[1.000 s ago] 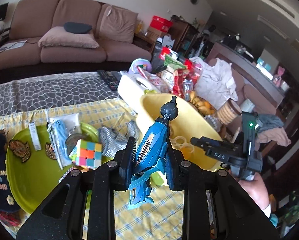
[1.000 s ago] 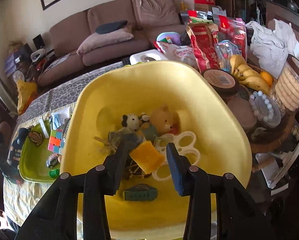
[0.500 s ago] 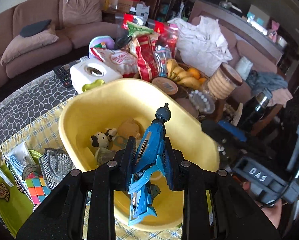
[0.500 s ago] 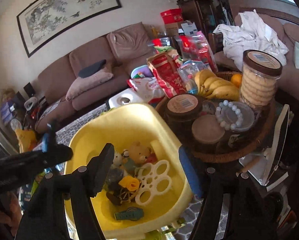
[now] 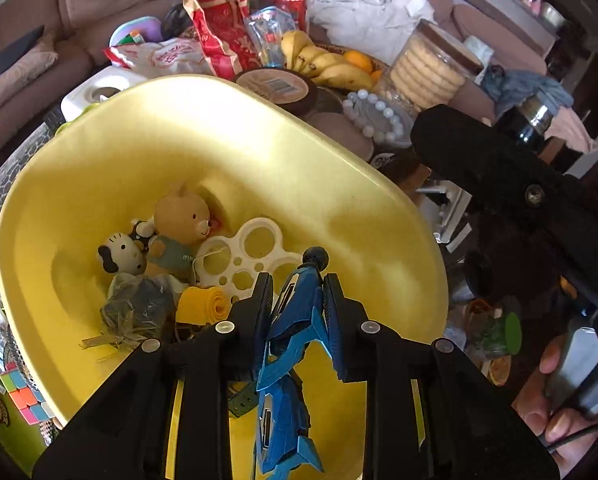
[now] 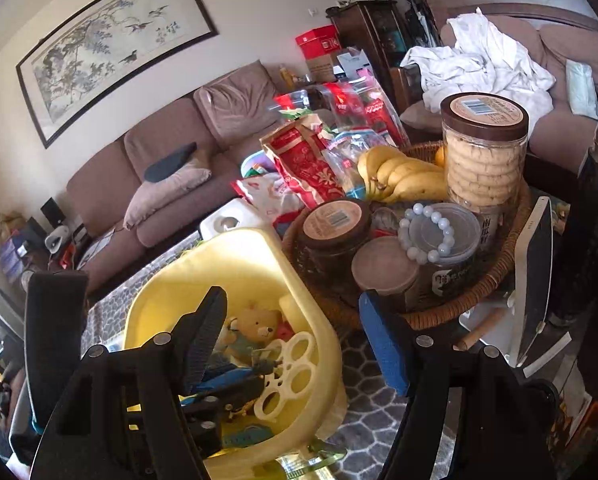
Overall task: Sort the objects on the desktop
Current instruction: 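Drop the sponge into the yellow tub with the right tool while the left drops the blue robot toy there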
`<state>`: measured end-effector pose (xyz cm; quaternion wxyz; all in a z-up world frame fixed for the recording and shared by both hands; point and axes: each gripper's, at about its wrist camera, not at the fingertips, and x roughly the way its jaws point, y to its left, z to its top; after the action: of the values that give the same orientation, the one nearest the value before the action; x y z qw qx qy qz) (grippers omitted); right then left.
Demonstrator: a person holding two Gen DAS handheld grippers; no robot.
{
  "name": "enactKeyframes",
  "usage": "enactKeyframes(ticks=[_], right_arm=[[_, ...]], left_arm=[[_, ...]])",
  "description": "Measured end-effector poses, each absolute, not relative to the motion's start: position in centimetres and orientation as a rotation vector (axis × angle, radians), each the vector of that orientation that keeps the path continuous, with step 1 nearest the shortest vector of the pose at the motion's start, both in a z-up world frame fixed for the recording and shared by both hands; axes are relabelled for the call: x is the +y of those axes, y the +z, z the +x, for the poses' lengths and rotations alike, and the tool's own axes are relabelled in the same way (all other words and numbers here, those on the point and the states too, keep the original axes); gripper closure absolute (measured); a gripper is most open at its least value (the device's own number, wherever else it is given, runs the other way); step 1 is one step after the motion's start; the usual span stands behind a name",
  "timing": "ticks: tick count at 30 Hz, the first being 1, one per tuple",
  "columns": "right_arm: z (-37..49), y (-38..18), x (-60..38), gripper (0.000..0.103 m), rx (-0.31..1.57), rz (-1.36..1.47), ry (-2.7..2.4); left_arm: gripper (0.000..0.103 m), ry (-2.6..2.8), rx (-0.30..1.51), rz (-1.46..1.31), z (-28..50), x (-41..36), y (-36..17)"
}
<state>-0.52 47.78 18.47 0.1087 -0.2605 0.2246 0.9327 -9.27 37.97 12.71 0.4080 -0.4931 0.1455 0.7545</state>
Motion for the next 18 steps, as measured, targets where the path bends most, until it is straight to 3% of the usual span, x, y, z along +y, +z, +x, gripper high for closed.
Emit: enactKeyframes(ticks=[5, 7, 8, 14, 18], right_arm=[[-0.8, 18.3, 47.6, 0.032, 0.662, -0.78, 2.742], [-0.8, 18.2, 47.5, 0.032, 0.66, -0.786, 2.746], [-0.9, 18.2, 47.4, 0.032, 0.656, -0.787, 2.747], [-1.4, 18.1, 46.7, 0.031, 0.628, -0.817, 2.756], [-1.9, 18.1, 45.8, 0.028, 0.597, -0.84, 2.773]], left_arm=[[0.077, 1.829, 0.345, -1.286, -9.6, 38.2, 11.8], [0.063, 1.855, 0.331, -1.261, -9.7, 37.7, 12.4], [0.051, 1.867, 0.308, -1.259, -9.9, 37.2, 12.7], [0.047, 1.927, 0.184, -1.21, -10.1, 32.8, 15.4], [0.034, 1.968, 0.103, -1.155, -9.5, 29.2, 17.1]])
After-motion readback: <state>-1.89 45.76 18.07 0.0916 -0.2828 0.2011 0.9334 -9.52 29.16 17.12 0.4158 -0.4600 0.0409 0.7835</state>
